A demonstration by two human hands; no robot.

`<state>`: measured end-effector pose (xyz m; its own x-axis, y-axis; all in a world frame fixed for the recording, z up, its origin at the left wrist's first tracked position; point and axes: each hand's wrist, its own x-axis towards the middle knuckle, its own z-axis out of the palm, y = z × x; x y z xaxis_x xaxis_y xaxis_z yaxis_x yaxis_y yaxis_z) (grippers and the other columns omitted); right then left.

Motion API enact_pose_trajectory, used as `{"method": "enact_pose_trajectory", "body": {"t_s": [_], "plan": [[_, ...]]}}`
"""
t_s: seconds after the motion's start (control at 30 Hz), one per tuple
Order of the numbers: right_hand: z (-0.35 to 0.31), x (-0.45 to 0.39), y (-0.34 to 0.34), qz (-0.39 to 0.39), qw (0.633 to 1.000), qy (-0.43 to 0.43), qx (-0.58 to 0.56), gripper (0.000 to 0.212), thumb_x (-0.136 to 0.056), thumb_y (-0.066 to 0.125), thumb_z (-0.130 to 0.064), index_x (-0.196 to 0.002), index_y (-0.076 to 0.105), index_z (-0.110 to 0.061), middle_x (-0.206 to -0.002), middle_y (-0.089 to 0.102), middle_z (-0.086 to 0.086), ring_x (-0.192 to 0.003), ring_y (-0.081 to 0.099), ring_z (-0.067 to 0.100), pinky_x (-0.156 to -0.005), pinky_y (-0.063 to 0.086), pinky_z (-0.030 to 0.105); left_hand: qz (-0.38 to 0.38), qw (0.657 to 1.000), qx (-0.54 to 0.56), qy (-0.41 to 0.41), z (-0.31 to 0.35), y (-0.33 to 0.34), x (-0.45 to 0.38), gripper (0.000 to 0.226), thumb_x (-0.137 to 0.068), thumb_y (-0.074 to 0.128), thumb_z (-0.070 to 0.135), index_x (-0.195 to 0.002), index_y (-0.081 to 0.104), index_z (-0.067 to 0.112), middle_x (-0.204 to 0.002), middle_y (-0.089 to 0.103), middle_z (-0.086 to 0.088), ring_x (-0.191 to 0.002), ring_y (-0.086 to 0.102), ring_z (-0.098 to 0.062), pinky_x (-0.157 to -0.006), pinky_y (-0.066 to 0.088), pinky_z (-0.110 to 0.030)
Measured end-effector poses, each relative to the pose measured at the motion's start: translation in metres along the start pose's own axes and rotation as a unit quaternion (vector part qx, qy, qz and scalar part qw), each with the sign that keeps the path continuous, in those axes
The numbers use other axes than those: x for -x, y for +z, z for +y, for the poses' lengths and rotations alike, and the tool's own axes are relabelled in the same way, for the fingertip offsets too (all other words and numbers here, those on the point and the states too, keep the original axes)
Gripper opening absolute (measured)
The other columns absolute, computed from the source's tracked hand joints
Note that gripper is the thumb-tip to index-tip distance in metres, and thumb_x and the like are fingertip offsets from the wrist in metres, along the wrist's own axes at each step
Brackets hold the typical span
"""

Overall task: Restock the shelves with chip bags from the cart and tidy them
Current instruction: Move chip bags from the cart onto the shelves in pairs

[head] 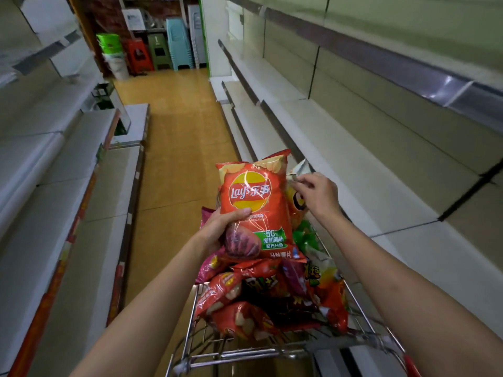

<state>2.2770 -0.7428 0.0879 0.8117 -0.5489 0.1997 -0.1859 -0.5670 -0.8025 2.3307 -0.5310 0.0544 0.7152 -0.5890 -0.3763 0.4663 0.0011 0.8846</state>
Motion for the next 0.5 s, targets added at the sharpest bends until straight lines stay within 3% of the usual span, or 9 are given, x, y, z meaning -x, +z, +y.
{"method": "enact_pose_trajectory", "body": {"t_s": [0.07, 0.1, 0.2, 0.3, 0.4, 0.5], "plan": [[-0.009, 0.012, -0.018, 0.018, 1.0, -0.006, -0.011, 0.023, -0.087, 0.068, -0.028, -0.101, 0.074, -0.009, -0.084, 0.046, -0.007, -0.086, 0.048, 0.011, -0.064, 0.035, 0.01, -0.011, 1.0, 0.006, -0.003, 0.002, 0.011, 0.013, 0.105, -0.026, 0.096, 0.04, -0.117, 0.054, 0.009, -0.092, 0.073, -0.009, -0.079, 0.072, -0.023, -0.067, 0.058, -0.032], [-0.011, 0.018, -0.027, 0.022, 0.999, -0.002, -0.025, 0.025, -0.087, 0.069, -0.03, -0.099, 0.074, -0.009, -0.087, 0.046, -0.007, -0.089, 0.047, 0.01, -0.068, 0.036, 0.01, -0.015, 1.0, 0.009, -0.01, 0.001, 0.014, 0.018, 0.113, -0.02, 0.096, 0.044, -0.119, 0.054, 0.008, -0.096, 0.072, -0.011, -0.082, 0.071, -0.025, -0.072, 0.057, -0.035], [-0.018, 0.043, -0.053, -0.006, 0.999, 0.004, -0.046, 0.018, -0.089, 0.066, -0.022, -0.094, 0.073, -0.007, -0.1, 0.064, 0.003, -0.098, 0.057, 0.018, -0.084, 0.046, 0.028, -0.028, 0.999, -0.004, -0.031, 0.0, 0.025, 0.04, 0.131, -0.016, 0.097, 0.045, -0.129, 0.048, 0.001, -0.103, 0.069, -0.016, -0.087, 0.069, -0.03, -0.074, 0.056, -0.038], [-0.023, 0.071, -0.072, -0.023, 0.999, 0.018, -0.035, 0.015, -0.089, 0.058, -0.011, -0.085, 0.072, -0.005, -0.09, 0.072, 0.009, -0.089, 0.066, 0.027, -0.081, 0.053, 0.041, -0.093, 0.995, -0.032, -0.031, 0.002, 0.049, 0.074, 0.118, -0.007, 0.096, 0.043, -0.111, 0.055, 0.004, -0.084, 0.073, -0.009, -0.073, 0.072, -0.022, -0.063, 0.058, -0.03], [-0.031, 0.102, -0.089, -0.021, 0.999, 0.027, -0.029, 0.023, -0.088, 0.052, -0.015, -0.075, 0.066, -0.001, -0.086, 0.069, 0.014, -0.085, 0.063, 0.03, -0.074, 0.049, 0.04, -0.14, 0.989, -0.038, -0.024, 0.0, 0.077, 0.116, 0.109, -0.001, 0.095, 0.038, -0.096, 0.056, 0.006, -0.071, 0.073, -0.006, -0.063, 0.071, -0.018, -0.056, 0.057, -0.027], [-0.038, 0.133, -0.104, -0.015, 0.997, 0.042, -0.059, 0.027, -0.087, 0.054, -0.013, -0.062, 0.058, -0.005, -0.074, 0.064, 0.004, -0.077, 0.055, 0.021, -0.064, 0.042, 0.03, -0.157, 0.987, -0.028, -0.021, -0.011, 0.09, 0.15, 0.108, -0.001, 0.096, 0.035, -0.097, 0.055, 0.006, -0.071, 0.073, -0.007, -0.063, 0.071, -0.018, -0.056, 0.058, -0.028]]}}
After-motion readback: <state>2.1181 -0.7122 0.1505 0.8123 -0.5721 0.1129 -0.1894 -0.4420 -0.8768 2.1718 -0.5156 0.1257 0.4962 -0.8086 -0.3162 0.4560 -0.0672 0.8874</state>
